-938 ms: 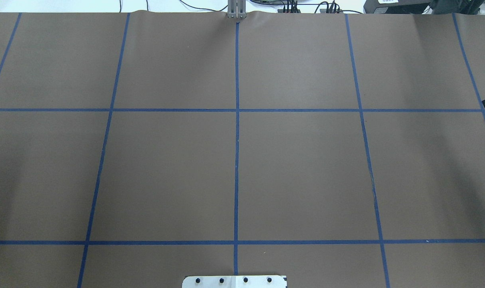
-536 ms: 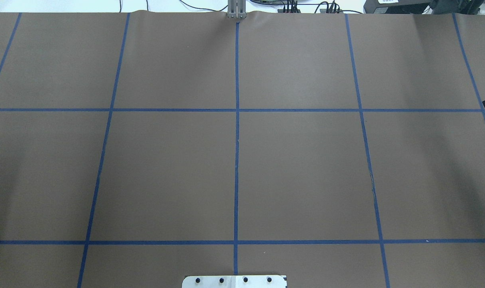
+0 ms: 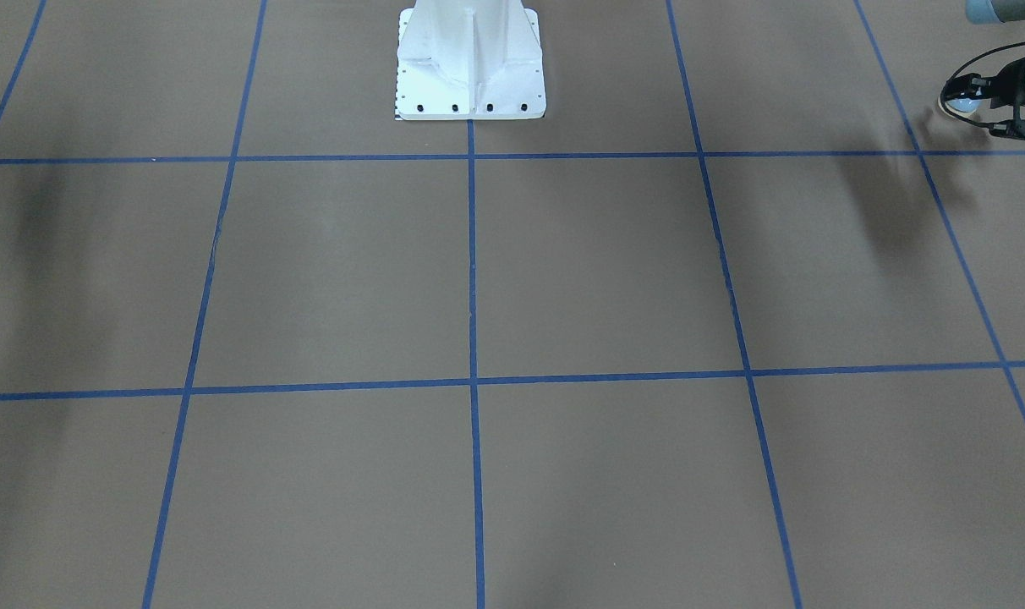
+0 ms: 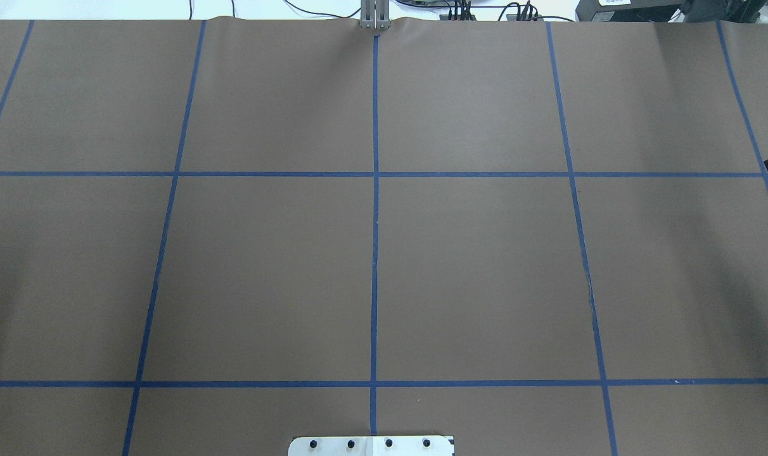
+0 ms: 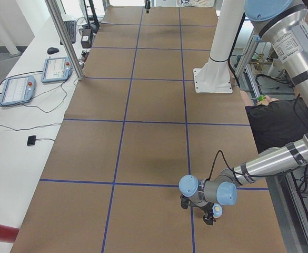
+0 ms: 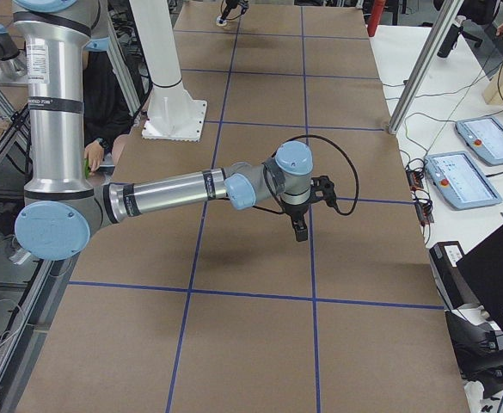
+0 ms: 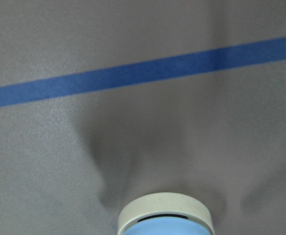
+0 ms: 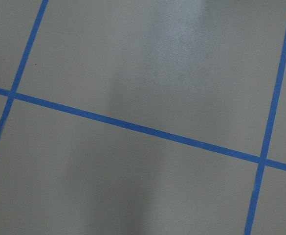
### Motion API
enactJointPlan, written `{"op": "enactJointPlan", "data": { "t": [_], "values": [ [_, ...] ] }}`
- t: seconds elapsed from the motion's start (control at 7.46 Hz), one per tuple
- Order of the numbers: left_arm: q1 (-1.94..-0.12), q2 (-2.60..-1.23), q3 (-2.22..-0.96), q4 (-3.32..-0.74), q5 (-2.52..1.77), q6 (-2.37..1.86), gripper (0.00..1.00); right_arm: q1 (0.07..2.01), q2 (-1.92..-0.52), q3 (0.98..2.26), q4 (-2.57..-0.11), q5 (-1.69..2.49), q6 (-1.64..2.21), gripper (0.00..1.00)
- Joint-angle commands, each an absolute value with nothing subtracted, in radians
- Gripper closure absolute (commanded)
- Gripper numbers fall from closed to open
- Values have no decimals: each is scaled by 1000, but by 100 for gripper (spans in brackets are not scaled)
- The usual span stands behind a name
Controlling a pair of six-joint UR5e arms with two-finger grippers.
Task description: Place and press bell with both arms
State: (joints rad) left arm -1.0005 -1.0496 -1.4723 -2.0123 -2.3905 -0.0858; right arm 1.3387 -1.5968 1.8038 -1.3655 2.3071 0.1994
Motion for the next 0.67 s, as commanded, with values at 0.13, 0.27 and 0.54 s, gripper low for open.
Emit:
{"op": "enactJointPlan", "data": {
  "t": [0.13, 0.27, 0.54],
  "values": [
    [-999, -1068, -1459, -2014, -2390, -84, 0, 1339, -1600, 1804, -1365, 2307, 199, 0],
    [-997, -1066, -1459, -2014, -2390, -83, 0, 1339, -1600, 1804, -1365, 2307, 199, 0],
    [-994, -1065, -1459, -2014, -2391, -81, 0, 1339, -1603, 1804, -1365, 2309, 201, 0]
  ]
}}
